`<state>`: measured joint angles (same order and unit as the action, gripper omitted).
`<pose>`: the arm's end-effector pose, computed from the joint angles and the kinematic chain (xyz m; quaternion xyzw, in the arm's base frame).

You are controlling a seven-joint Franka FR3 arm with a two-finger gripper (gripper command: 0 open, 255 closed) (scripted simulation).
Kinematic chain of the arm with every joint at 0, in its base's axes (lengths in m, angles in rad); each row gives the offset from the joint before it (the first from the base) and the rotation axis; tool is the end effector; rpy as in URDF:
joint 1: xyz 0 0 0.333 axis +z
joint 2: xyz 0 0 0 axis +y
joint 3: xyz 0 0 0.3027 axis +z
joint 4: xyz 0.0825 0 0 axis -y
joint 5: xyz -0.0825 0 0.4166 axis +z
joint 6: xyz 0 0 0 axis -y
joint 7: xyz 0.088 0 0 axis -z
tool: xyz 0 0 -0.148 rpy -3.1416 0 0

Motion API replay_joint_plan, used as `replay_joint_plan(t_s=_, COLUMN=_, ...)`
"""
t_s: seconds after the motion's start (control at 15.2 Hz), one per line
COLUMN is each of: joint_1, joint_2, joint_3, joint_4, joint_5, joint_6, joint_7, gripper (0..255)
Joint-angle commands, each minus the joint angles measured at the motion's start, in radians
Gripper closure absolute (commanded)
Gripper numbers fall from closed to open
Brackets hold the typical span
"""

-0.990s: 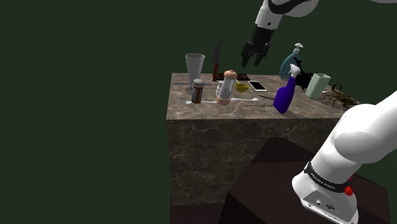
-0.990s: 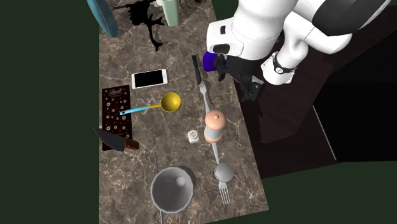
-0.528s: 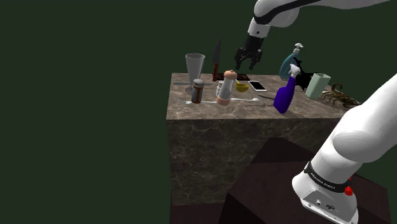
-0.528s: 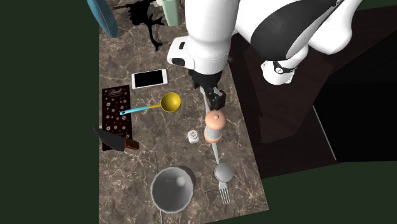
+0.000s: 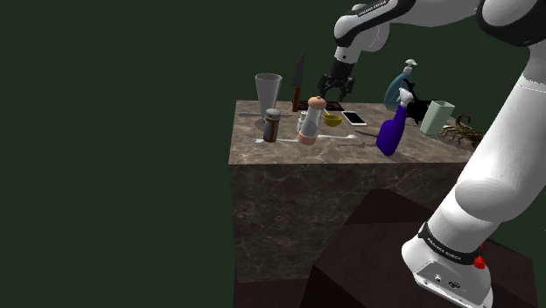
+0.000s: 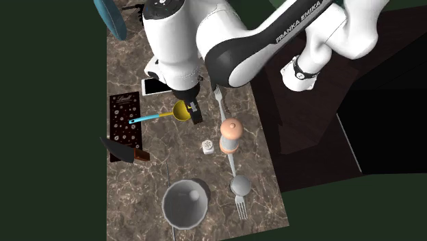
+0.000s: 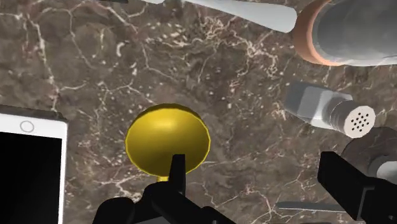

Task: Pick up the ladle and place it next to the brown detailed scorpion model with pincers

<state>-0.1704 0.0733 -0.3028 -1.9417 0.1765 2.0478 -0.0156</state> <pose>0.5503 -0.2621 0.3822 -0.9621 0.2635 -0.0343 0.0617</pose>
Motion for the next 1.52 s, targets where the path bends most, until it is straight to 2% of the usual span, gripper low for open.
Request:
replay_joint_plan(t_s=0.0, joint_1=-0.018, joint_2=0.068, joint_3=-0.013, joint_4=0.046, joint_5=0.032, joint_6=0.008, joint_7=-0.001, gripper=0)
replay_joint_plan(t_s=0.53, joint_1=-0.119, joint_2=0.356, joint_3=-0.038, joint_4=0.286, joint_5=0.160, joint_6=-0.009, joint_7=0.007, gripper=0)
replay_joint_plan(t_s=1.06, joint_1=-0.121, joint_2=0.408, joint_3=-0.023, joint_4=0.257, joint_5=0.188, joint_6=0.069, joint_7=-0.007, gripper=0)
replay_joint_plan(t_s=1.45, joint_1=-0.121, joint_2=0.408, joint_3=-0.023, joint_4=0.257, joint_5=0.188, joint_6=0.069, joint_7=-0.007, gripper=0)
